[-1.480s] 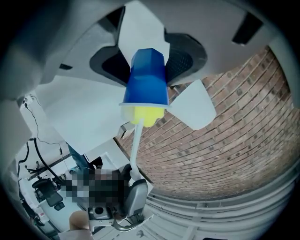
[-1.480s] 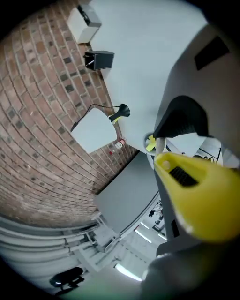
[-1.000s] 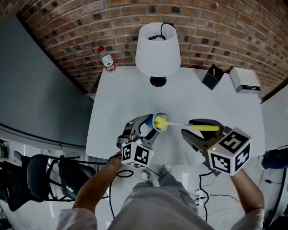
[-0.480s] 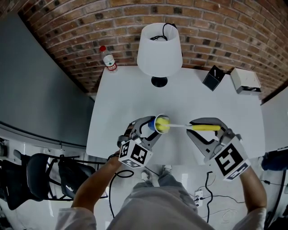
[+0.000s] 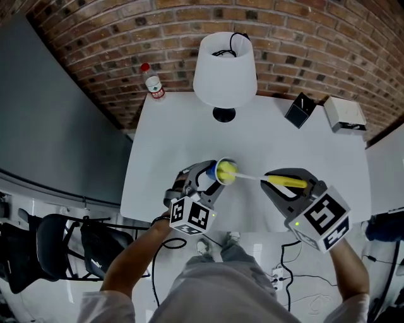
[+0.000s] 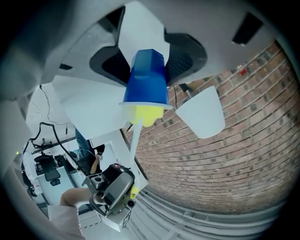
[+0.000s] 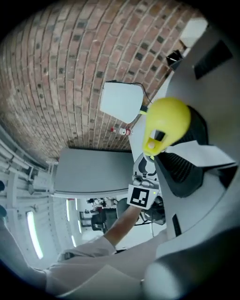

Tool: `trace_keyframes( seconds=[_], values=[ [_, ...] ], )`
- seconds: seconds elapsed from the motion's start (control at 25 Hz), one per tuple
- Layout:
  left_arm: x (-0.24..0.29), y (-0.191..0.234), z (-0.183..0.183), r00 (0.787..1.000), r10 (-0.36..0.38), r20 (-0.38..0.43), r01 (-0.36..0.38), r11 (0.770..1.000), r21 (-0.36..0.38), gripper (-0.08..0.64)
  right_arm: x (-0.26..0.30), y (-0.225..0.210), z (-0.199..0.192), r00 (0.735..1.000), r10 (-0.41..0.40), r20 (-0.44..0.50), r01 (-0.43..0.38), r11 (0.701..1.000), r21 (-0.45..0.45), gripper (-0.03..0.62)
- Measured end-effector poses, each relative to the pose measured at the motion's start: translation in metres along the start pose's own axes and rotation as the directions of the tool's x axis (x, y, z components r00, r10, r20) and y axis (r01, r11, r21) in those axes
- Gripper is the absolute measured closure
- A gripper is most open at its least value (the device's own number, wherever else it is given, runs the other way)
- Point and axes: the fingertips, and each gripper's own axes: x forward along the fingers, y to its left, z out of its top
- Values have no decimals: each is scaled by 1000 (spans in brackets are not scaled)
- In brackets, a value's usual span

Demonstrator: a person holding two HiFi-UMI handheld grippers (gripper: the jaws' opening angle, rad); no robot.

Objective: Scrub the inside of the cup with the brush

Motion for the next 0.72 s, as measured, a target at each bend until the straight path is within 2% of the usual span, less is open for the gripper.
trace_keyframes(
  seconds=[0.08,0.12,0.2,0.28,0.36,0.48,0.72],
  values=[
    [1,5,-2,999,38,-17,-37,999,14,319,2,-3,-5,1000,-1,17,-1,988,153,552],
    [2,7,-4,998,56,-25,-55,998,22,319,3,-5,-8,1000,1,26,-8,970,243,555],
    [2,10,-7,996,81,-39,-79,996,35,319,6,-9,-14,999,12,52,-33,909,417,560],
    [3,11,-9,995,85,-47,-84,996,33,319,7,-14,-16,998,10,69,-45,850,525,565],
    [3,9,-10,996,73,-46,-72,997,27,319,5,-18,-14,998,-12,59,-22,844,536,566],
    [5,3,-9,998,50,-36,-50,999,14,319,3,-18,-14,999,-16,50,-12,864,504,566],
    [6,-8,-5,1000,19,-8,-19,1000,-1,325,-4,-19,-10,999,-9,51,-16,883,469,568]
  ],
)
